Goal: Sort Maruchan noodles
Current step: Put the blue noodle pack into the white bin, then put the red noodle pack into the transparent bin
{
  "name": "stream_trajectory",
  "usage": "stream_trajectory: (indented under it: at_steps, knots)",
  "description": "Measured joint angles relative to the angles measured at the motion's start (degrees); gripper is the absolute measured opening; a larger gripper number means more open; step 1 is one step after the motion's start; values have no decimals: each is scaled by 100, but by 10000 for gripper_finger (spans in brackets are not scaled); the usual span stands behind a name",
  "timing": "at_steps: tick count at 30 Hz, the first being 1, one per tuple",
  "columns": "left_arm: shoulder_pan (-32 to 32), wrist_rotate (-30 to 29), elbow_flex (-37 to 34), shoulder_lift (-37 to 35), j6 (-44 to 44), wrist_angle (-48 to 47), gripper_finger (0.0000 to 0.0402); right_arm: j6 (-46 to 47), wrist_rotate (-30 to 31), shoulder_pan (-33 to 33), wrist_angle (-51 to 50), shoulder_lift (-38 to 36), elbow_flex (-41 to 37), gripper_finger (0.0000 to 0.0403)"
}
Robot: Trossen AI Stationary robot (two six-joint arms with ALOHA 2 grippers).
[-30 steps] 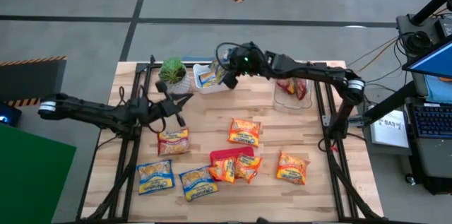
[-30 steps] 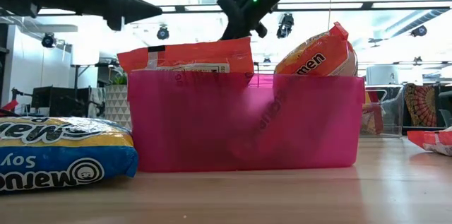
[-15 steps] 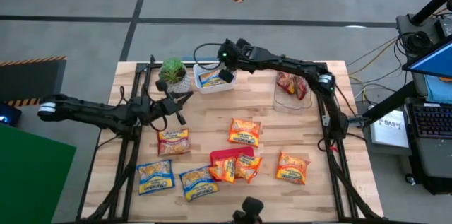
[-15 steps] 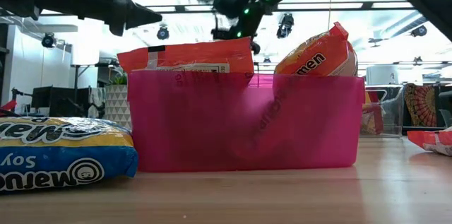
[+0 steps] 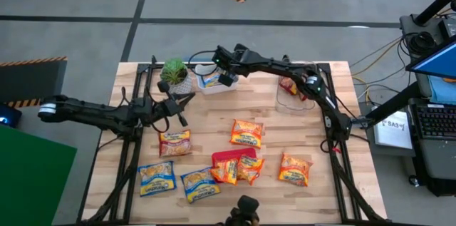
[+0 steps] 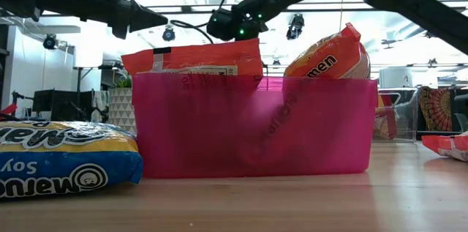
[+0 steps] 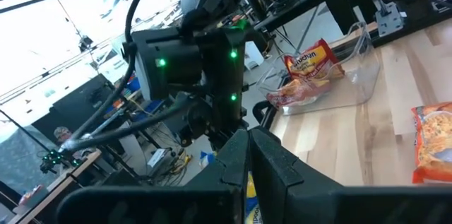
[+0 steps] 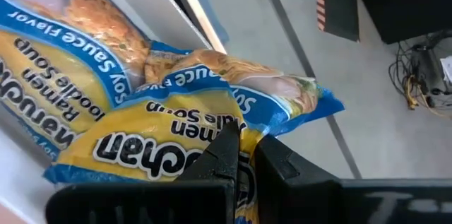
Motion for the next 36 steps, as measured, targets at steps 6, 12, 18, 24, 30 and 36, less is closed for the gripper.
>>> stream_trajectory:
  at_steps: [6, 12, 18, 24, 30, 36]
  knots:
    - [0, 0, 0, 0, -193, -2, 0, -111, -47, 46, -5, 15, 0, 13]
    - [0, 0, 0, 0, -354, 7, 0, 55, -279, 96, -122, -104, -2, 39]
    - [-11, 1, 0, 0, -957, -50, 0, 178, -346, 121, -174, -236, -4, 92]
    - [-80, 4, 8, 0, -1785, -227, 0, 153, -350, 180, -534, -684, -4, 126]
    - [-437, 265, 679, 33, -2428, -1360, 0, 376, -781, 281, -1063, -1565, -118, 143]
    - [-858, 361, 1620, 266, -3222, -3262, 0, 492, -2377, 581, -667, -2690, -1161, 139]
